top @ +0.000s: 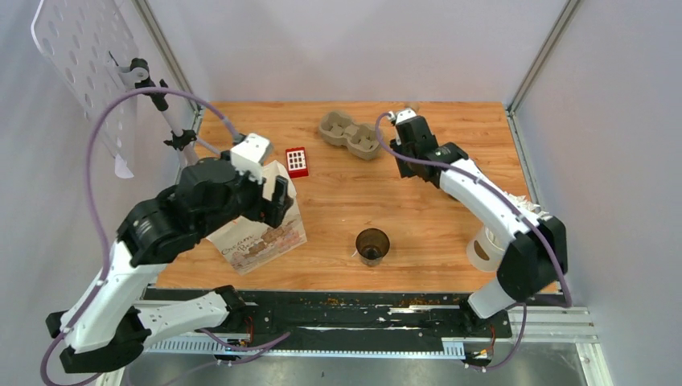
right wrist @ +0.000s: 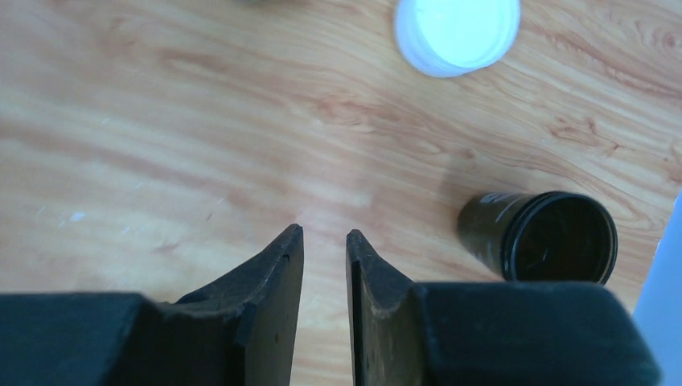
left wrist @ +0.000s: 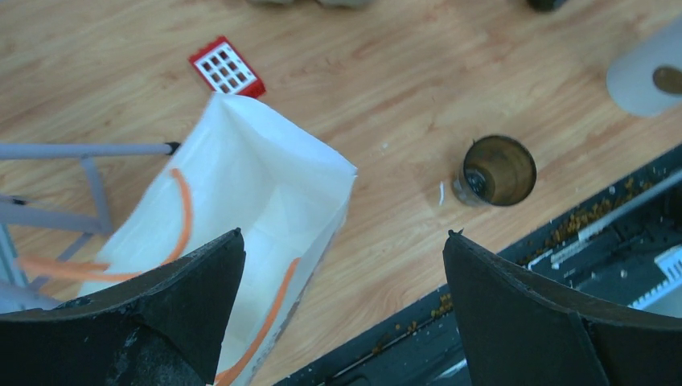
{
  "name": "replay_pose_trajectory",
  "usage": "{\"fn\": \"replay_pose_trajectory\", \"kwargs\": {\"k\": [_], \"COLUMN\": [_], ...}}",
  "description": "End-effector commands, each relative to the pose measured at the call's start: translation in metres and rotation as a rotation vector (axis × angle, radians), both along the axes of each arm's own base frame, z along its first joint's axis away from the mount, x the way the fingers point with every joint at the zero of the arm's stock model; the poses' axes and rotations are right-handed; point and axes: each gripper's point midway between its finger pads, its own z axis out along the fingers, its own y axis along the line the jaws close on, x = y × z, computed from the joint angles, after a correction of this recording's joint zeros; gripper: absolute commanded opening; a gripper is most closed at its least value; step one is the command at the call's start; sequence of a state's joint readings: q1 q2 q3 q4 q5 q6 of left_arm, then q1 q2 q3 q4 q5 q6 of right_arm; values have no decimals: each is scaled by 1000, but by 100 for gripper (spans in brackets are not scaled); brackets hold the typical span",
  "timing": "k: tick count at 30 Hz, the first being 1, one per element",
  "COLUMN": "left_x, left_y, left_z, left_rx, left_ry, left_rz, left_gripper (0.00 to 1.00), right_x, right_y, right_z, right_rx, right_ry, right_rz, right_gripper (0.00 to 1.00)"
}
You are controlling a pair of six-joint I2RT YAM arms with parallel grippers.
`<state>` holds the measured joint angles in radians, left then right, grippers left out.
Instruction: Pack the takeout coffee
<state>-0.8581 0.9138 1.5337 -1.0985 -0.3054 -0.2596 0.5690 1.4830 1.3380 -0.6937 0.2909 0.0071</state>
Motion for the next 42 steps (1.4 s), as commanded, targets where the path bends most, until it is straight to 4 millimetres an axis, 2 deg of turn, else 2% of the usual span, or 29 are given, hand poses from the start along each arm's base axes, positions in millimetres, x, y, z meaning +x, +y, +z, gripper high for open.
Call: {"fn": "replay_pose_trajectory", "kwargs": {"k": [1,7,8,9,11,15,17,22,29,36,42], "left_x": [-2,0,2,3,9,13,14,10,9,10,11], "left_y": [-36,-64,-66,-67,-64,-65,-68,-72,-69,-69,-64], "left_z": [-14,-36,-40,-43,-46,-46,-44,-51,-63,-41,-38], "left_rx": [0,4,8,9,6,-17,-25,-22,18,-46,-39], "left_ry": [37,106,113,118,115,98,103,141,185,118,96], "left_rz": [-158,-241,-239,-232,-184,-164,-167,-185,-167,-173,-161], "left_gripper": [100,100,100,100,100,100,100,100,100,100,100], "right_x": [60,116,125,131,143,161,170,186,197,205,206], "right_y": [-13,-26,-30,-33,-38,-43,-47,-54,-47,-47,-44], "right_z": [0,-31,-43,-43,-62,-72,-73,-81,-92,-96,-103], "right_rx": [70,31,22,20,-1,-28,-35,-34,-28,-18,-7], "right_ry": [-30,15,39,41,81,89,79,85,99,106,117], "right_rz": [-75,-67,-80,-88,-101,-88,-82,-69,3,14,18], "right_gripper": [27,27,27,27,27,25,21,21,22,23,23]}}
